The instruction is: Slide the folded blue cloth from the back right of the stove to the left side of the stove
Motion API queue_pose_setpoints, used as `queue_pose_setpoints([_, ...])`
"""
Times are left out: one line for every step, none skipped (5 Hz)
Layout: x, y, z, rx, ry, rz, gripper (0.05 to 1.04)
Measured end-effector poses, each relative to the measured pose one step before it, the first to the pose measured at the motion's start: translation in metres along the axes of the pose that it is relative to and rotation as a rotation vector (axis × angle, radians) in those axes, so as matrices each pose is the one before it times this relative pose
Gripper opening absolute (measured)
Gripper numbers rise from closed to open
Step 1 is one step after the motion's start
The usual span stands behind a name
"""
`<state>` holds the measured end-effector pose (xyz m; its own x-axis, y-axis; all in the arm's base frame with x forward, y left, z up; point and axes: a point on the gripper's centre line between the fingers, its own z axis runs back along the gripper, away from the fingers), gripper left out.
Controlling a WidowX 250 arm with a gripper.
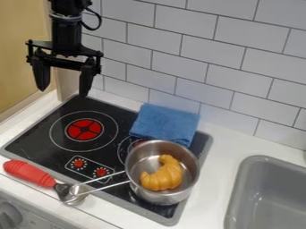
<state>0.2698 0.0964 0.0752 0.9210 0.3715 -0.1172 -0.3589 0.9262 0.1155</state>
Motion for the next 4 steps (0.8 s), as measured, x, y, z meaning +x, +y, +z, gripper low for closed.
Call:
queue_pose_setpoints([-0.00842,-0.0026,-0.01224,0.0063,0.0492,-0.0021,0.999])
queue_pose_setpoints([-0.00302,-0.03679,0.00118,0.0336,-0.0334,-0.0031,0.999])
queue_pose_setpoints([-0.00489,-0.03922,0.00514,0.0097,-0.0503,-0.0751,0.999])
queue_pose_setpoints([0.01475,-0.03504,0.01246,-0.0053,-0.0733,-0.0349,0.999])
